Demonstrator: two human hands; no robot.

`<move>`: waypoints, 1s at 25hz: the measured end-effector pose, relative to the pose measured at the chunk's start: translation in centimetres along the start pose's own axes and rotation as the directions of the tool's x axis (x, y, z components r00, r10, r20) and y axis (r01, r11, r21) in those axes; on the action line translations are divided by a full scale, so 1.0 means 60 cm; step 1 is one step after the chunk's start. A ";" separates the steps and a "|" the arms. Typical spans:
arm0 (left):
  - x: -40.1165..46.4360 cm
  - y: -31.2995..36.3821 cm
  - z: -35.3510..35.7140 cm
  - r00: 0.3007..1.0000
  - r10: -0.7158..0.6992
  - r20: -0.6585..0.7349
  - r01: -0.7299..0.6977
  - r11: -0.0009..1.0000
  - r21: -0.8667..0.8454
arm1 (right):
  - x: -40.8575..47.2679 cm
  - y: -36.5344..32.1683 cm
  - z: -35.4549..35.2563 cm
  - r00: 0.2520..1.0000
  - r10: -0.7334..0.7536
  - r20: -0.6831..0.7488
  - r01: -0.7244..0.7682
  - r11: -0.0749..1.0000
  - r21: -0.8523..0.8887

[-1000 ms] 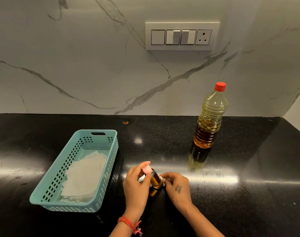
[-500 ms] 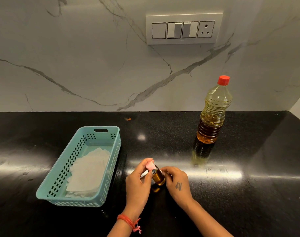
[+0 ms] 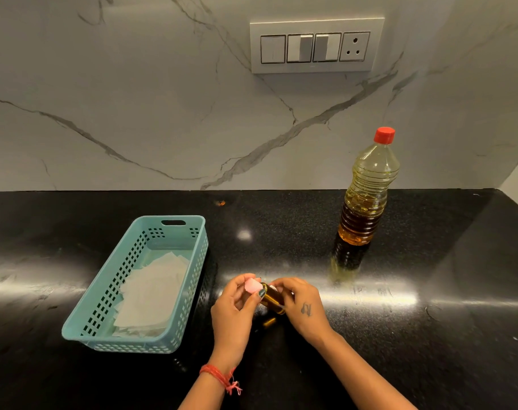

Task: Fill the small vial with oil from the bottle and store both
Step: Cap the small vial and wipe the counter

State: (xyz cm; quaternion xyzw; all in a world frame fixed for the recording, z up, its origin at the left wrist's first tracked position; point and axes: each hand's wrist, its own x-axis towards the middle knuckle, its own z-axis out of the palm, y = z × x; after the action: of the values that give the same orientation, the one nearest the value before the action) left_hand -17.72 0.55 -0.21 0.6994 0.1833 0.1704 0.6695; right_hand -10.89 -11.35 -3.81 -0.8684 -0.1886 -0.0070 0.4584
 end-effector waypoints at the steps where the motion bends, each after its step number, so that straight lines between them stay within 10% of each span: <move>1: 0.001 0.000 0.000 1.000 -0.007 0.012 0.007 1.000 -0.014 | 0.002 0.005 -0.002 0.998 0.053 0.025 -0.052 0.998 -0.023; 12: 0.009 0.009 0.013 0.973 -0.176 -0.150 0.115 0.932 -0.345 | -0.037 -0.009 0.019 0.863 0.497 -0.096 -0.399 0.785 0.474; 25: 0.017 0.013 0.009 0.963 -0.207 -0.172 0.150 0.943 -0.297 | -0.036 -0.010 0.013 0.847 0.527 -0.074 -0.389 0.708 0.589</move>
State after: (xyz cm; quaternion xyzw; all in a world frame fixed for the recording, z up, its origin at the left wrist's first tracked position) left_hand -16.53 0.56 0.55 0.5566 0.2868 0.2027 0.7529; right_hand -13.24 -11.12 -4.18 -0.7098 0.0966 0.0593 0.6952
